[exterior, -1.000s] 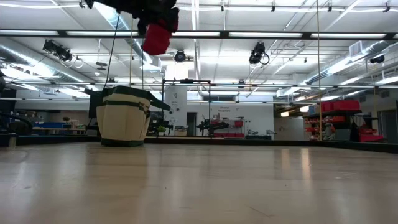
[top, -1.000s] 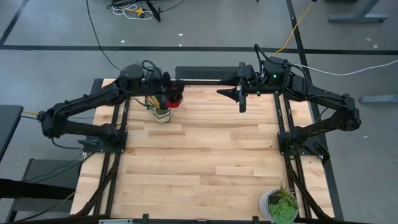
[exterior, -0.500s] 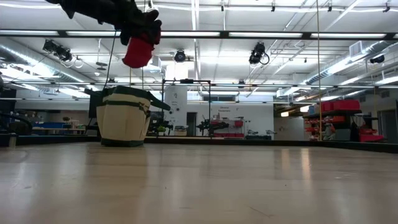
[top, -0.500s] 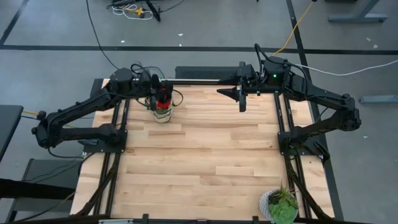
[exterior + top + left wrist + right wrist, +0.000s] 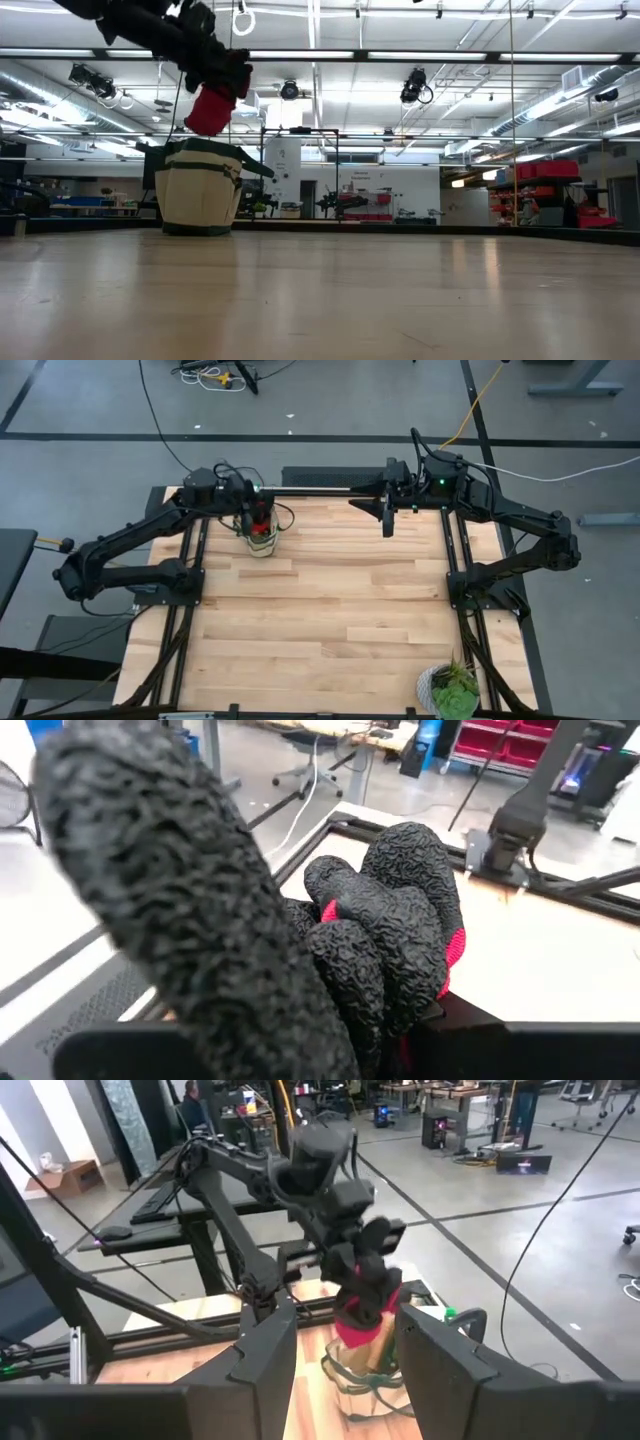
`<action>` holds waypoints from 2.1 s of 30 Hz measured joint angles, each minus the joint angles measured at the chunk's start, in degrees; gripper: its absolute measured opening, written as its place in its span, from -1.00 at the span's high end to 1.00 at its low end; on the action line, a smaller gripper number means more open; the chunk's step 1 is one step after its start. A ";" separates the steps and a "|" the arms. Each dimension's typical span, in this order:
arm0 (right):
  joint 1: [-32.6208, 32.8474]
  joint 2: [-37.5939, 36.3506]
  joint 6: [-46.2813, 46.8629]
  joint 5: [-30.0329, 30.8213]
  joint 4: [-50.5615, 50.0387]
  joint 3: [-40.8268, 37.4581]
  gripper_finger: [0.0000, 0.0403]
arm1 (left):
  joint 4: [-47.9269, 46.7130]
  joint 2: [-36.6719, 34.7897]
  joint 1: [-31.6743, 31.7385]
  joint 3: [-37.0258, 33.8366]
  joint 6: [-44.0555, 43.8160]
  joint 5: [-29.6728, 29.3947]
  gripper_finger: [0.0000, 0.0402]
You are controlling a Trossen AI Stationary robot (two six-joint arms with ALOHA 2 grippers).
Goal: Pick & Place Garden tools in Gardening bag
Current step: Put the red gloves into the gardening bag, then return to Home Position
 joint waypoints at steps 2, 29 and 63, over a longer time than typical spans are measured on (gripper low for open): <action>0.00 -0.01 0.00 0.09 0.01 0.00 0.15 | 1.85 -0.01 0.43 -2.29 -0.68 0.14 0.76; 0.00 0.00 -0.50 0.14 1.30 -0.02 0.15 | 10.17 0.70 5.16 -7.82 -1.75 0.82 0.71; 0.02 0.00 -1.33 0.15 1.28 -0.02 0.15 | 6.44 0.70 5.07 -4.69 -7.97 -2.77 -0.60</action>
